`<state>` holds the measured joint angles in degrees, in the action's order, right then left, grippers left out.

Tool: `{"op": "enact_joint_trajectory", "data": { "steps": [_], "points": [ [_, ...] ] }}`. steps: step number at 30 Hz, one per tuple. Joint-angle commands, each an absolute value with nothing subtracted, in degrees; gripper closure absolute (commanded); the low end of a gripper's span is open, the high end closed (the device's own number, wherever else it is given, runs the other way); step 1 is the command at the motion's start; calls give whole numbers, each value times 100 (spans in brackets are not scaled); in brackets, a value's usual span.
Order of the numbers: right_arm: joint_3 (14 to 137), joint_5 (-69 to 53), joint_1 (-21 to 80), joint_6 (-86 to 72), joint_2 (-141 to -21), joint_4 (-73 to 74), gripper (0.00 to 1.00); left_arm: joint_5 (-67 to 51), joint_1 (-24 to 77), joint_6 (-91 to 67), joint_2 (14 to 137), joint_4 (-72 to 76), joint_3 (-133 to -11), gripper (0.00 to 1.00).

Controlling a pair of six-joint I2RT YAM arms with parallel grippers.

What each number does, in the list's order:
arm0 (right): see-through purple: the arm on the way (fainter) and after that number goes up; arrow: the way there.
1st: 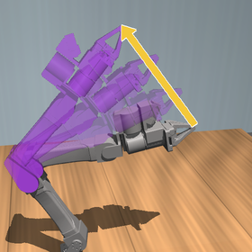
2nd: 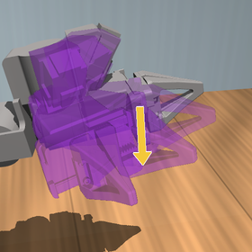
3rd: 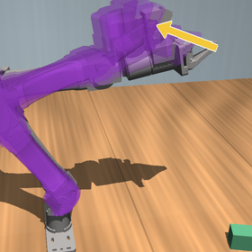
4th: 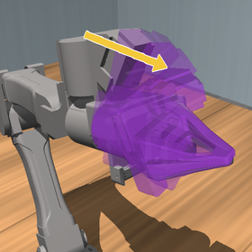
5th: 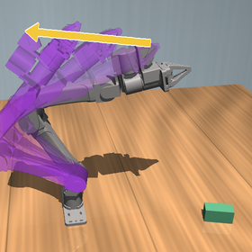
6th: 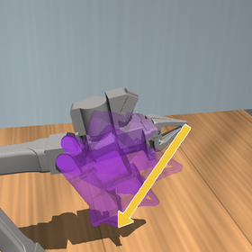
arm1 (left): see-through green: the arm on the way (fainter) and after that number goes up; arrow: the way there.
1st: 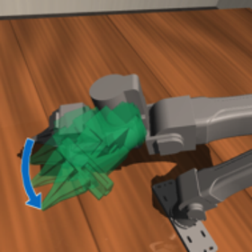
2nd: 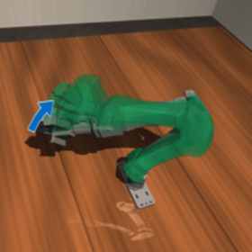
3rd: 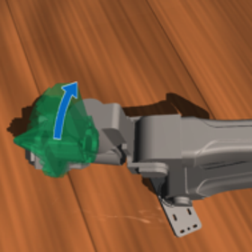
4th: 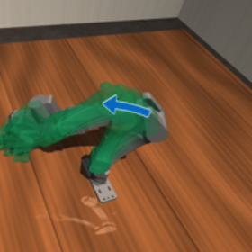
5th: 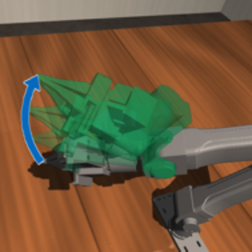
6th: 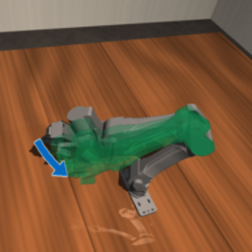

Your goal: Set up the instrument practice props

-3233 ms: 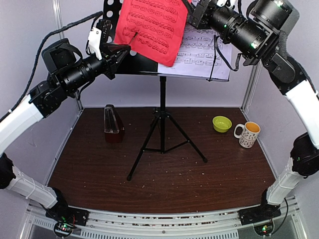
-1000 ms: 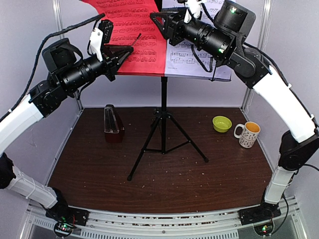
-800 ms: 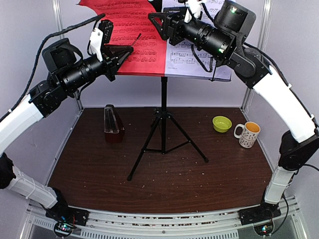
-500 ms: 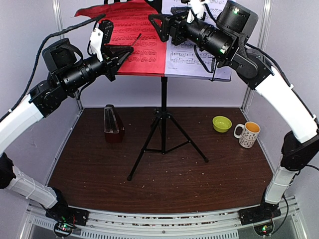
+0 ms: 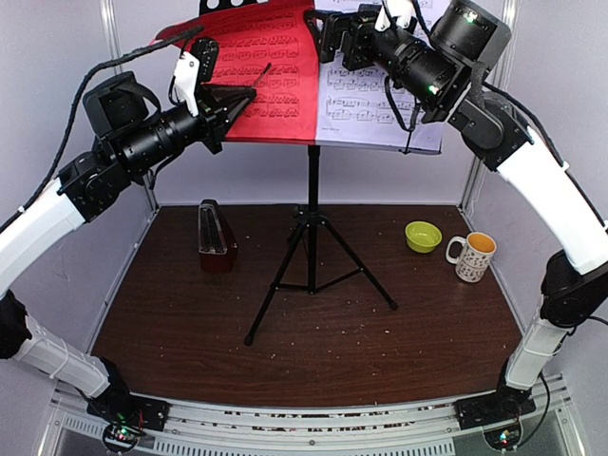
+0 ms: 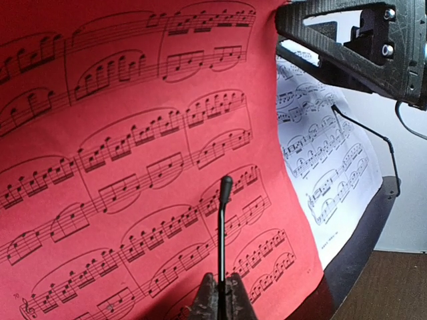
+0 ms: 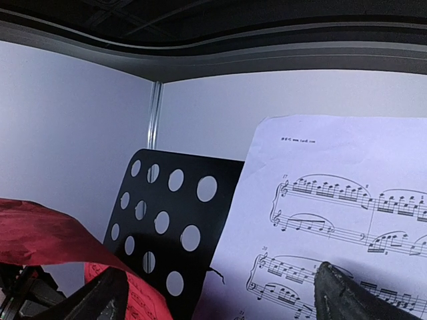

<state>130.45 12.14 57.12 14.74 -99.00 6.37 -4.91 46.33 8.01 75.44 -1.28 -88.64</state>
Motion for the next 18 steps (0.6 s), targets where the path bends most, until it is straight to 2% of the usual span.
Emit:
{"op": "enact_joint_trajectory", "data": {
  "steps": [1, 8, 16, 18],
  "points": [
    [13038, 1464, 5696, 1371, -9746, 629, 3, -707, 4661, 787, 7616, 296, -9094, 100],
    [12757, 1527, 5716, 1292, -9551, 685, 3, -597, 4664, 564, 7642, 235, -9158, 100],
    [12595, 1523, 5759, 1317, -9422, 635, 2, -719, 4659, 568, 7554, 191, -9097, 60],
    [12586, 1516, 5762, 1320, -9406, 640, 2, -774, 4658, 569, 7521, 171, -9103, 55]
  ]
}}
